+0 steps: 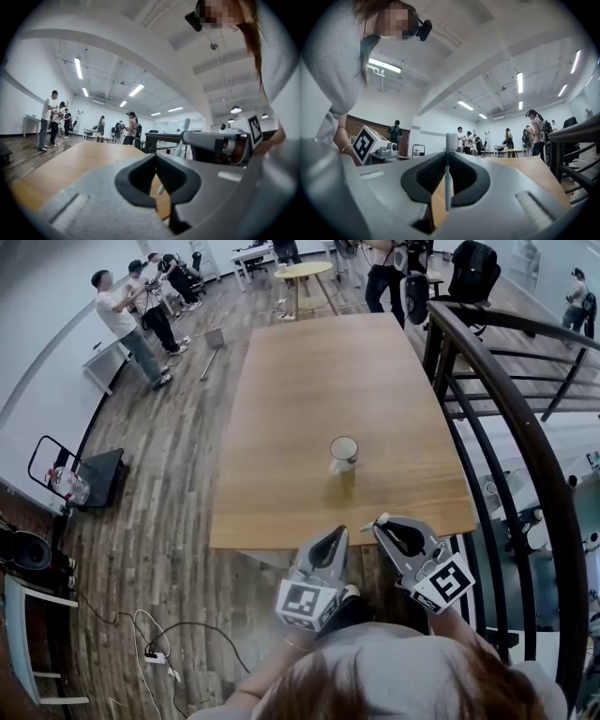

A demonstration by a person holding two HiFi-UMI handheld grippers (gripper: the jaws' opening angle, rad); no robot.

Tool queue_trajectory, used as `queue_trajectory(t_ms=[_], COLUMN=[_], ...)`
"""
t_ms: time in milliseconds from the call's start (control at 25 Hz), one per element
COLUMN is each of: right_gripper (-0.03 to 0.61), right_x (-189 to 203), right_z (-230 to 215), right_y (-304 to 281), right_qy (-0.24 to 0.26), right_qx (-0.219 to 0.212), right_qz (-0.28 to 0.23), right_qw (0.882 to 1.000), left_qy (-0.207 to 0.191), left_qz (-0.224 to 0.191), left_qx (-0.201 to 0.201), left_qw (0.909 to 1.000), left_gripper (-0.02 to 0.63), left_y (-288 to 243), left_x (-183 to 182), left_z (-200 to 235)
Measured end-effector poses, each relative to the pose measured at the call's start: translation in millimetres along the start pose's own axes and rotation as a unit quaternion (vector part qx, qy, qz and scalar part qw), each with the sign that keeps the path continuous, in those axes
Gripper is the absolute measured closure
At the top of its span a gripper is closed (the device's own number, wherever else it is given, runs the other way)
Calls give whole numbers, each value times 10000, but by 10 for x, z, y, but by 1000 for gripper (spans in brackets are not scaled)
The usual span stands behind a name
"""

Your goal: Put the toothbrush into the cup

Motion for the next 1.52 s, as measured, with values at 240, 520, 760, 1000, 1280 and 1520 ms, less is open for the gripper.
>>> queue_trajectory(t_ms=[240,520,760,1000,1280,1520], right_gripper=[554,554,554,554,554,554], right_x=[72,128,138,105,34,-22], right_z=[-213,-415,-531,-665,-861,-1175], right_y=[-234,-501,-586,-653,-775,-979], right_qy=[43,22,-6,20,-311,-570], right_qx=[108,236,261,144,-36,44], right_qz=[-101,-186,-173,-209,-459,-753], right_qw=[9999,9995,9995,9997,9985,9955], left_qy=[-33,-26,40,-26,-132,-122], left_qz=[-34,22,99,19,-119,-179], left_qx=[106,219,363,269,-47,-411], left_qw=[9999,9998,9993,9996,9998,9989], left_gripper=[614,614,614,614,614,613], left_y=[-246,-465,-621,-751,-795,-714], left_x=[45,88,148,60,-68,-138], left_z=[276,557,594,666,720,848])
Point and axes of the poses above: the fingertips, and each gripper's own axes: y backward along the fingers, z to its left, x out of its underside, the point moved 5 cm from there along y, backward along the fingers, and after that the axes turned 2 degrees about -z, right-handed, at the moved point
